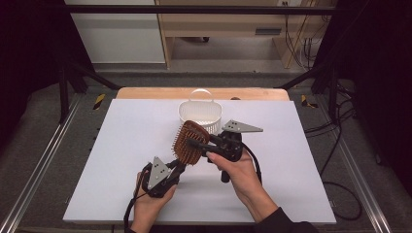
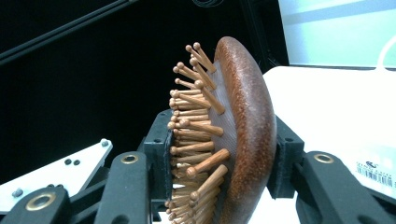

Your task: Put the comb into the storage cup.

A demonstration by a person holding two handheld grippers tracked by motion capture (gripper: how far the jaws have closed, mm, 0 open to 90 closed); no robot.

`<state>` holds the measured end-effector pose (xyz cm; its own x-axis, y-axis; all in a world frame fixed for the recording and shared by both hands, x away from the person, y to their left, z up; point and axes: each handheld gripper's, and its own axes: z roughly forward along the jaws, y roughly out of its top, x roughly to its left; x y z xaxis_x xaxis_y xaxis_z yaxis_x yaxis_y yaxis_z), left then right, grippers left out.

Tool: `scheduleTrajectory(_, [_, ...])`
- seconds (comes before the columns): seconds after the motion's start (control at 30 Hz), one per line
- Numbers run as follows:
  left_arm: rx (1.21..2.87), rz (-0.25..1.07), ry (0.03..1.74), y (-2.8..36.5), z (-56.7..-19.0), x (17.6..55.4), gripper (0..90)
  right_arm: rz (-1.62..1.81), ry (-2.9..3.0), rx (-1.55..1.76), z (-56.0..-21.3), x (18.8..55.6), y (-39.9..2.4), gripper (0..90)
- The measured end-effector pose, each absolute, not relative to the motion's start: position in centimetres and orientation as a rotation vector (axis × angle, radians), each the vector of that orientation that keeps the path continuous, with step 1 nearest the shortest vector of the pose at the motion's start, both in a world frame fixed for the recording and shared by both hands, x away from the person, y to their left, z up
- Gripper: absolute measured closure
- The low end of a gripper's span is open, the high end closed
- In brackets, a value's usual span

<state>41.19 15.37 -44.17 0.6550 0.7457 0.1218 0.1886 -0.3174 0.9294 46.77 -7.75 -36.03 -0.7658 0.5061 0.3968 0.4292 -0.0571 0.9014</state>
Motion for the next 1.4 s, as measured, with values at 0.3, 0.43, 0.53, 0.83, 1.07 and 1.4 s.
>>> scheduleTrajectory(0.3, [1.756, 0.645, 0.817, 16.3, -44.2, 41.0, 55.0, 1.953, 2.093, 1.072, -35.9, 46.9, -7.8, 53.5])
scheduleTrajectory(0.43, [1.721, 0.668, 0.845, 17.7, -43.9, 40.4, 41.4, 1.954, 2.043, 1.106, -35.3, 47.6, -8.6, 53.3])
scheduleTrajectory(0.53, [1.693, 0.687, 0.886, 19.4, -44.0, 39.7, 32.5, 1.952, 2.003, 1.127, -34.8, 48.1, -9.3, 53.2])
scheduleTrajectory(0.83, [1.610, 0.741, 1.024, 24.7, -46.4, 38.6, 8.3, 1.915, 1.935, 1.193, -34.1, 48.6, -10.3, 52.8])
scheduleTrajectory(1.07, [1.553, 0.796, 1.093, 26.9, -46.5, 38.6, 6.7, 1.860, 1.884, 1.224, -33.4, 48.7, -10.5, 52.6])
scheduleTrajectory(1.4, [1.594, 0.825, 1.061, 26.4, -46.8, 38.5, 5.4, 1.879, 1.858, 1.208, -31.7, 49.0, -10.2, 52.5])
